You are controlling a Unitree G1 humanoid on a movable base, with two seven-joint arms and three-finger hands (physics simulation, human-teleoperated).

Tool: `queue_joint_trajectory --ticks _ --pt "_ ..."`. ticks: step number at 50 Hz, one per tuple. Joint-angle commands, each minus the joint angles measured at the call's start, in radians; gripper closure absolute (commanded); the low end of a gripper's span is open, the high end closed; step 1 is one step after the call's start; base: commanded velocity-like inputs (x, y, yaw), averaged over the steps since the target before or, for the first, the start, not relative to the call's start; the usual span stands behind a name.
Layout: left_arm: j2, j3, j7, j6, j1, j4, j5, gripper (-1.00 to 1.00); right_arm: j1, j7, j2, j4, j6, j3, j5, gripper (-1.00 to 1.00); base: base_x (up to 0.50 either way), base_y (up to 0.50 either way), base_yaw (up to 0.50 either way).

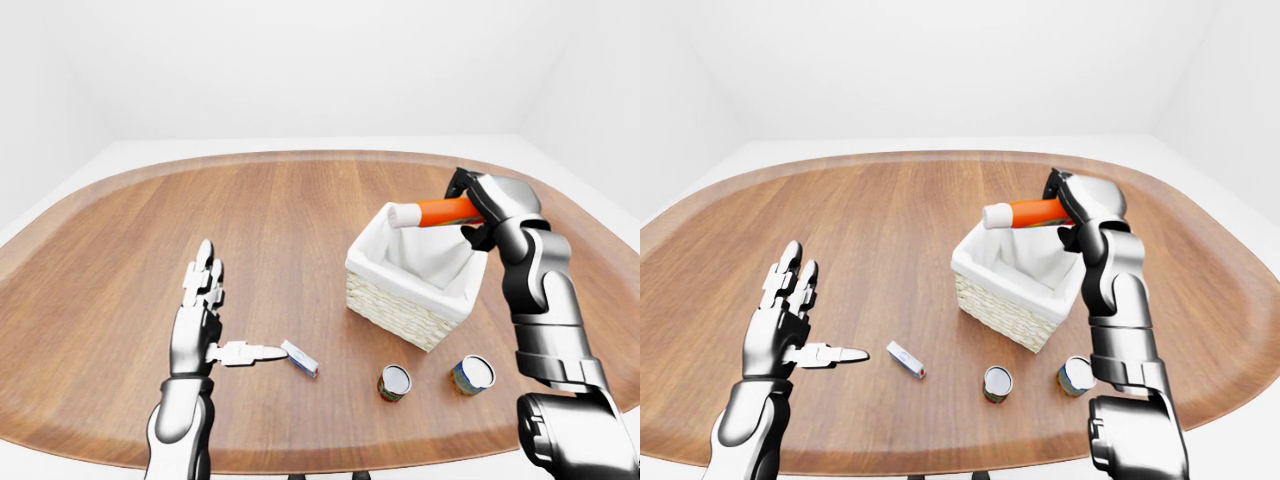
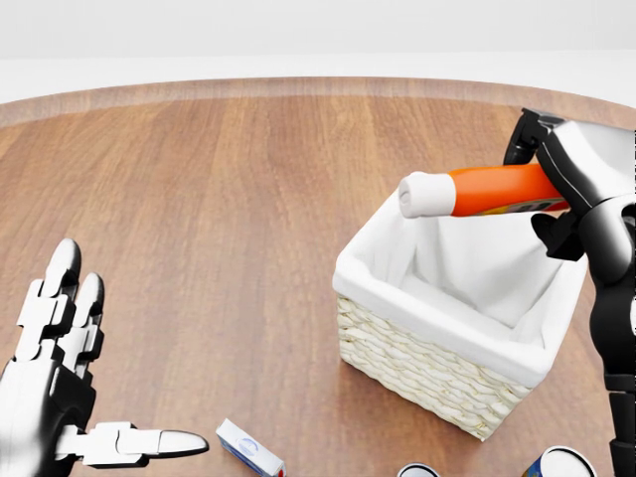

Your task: Pick up the ketchup, and put it in the basket.

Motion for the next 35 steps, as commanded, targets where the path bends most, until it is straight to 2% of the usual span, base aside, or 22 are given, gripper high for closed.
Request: queue_joint_trajectory --ticks 1,15,23,35 --pt "0.001 -0.001 -0.001 -0.004 0.001 0.005 -0.004 -1.00 -0.050 -0.028 0.002 0.064 0.000 0.010 -0.037 1.00 0.00 0.00 0.00" --pt "0.000 0.004 -0.002 0.001 -0.001 0.000 -0.009 -1.00 -0.063 -0.022 0.007 0.079 0.000 0.018 -0.057 1.00 0.00 0.00 0.00" --pt "0.001 0.009 -0.003 -0.004 -0.003 0.008 -0.011 -1.00 -0.060 -0.023 0.008 0.084 0.000 0.017 -0.062 1.00 0.00 0.00 0.00" --pt "0.000 0.007 -0.004 0.003 0.002 -0.005 -0.011 -1.00 -0.048 -0.061 0.022 0.121 0.000 0.027 -0.067 1.00 0.00 0.00 0.00"
